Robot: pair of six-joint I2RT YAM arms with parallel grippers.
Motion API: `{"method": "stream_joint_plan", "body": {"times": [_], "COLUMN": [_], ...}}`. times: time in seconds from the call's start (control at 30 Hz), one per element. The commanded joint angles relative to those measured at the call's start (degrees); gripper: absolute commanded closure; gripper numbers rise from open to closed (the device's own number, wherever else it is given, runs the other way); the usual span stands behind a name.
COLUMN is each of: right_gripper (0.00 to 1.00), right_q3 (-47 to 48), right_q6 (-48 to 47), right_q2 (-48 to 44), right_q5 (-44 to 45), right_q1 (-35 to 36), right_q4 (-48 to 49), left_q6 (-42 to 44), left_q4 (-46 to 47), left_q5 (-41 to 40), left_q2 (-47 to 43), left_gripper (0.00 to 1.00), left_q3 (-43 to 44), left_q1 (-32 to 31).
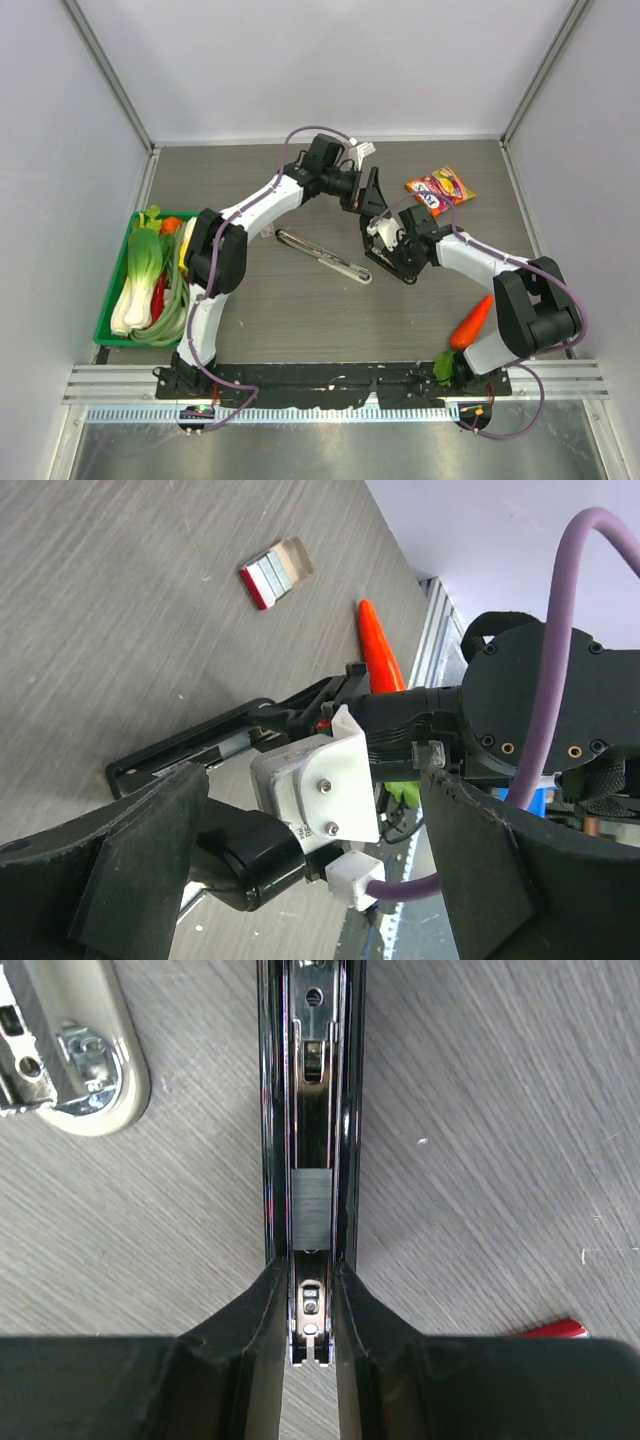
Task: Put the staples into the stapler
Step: Close the stapler at the center of the board.
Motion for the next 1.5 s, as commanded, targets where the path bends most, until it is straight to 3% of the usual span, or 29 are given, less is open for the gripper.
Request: {"method": "stream_joint_plan", "body": {"times": [0.0, 0.2, 0.53, 0.87, 1.47], "right_gripper": [0.78, 0.55, 0.46, 0.51, 0.52], "right_q3": [-2.06, -2.59, -3.73, -2.86, -7.16], "right_q6": [1.17, -0.41, -4.89, -5.24, -11.22], "right_q2": [0.24, -4.50, -13.82, -12.16, -24.90], "right_q5": [-2.81, -6.94, -11.96, -11.43, -10.81], "right_q1": [-0.16, -3.23, -5.87, -7.01, -9.83], "right_q4": [1.30, -0.71, -3.89, -5.20, -11.97], "left_q6": [-4.40, -5.10, -5.10, -5.10, -2.82], "left_q4": [1.94, 3.62, 3.80, 3.89, 2.84], "left_q5": [7.51, 6.81, 6.10, 6.28, 6.72], "left_q2": [0.12, -1.02, -0.32, 0.03, -1.20], "left_gripper": [0.08, 0.08, 0.08, 0.07, 0.07], "left_q3": [-1.77, -2.56, -2.30, -1.77, -2.74], "left_q1": [-4.61, -4.88, -4.88, -5.14, -4.97]}}
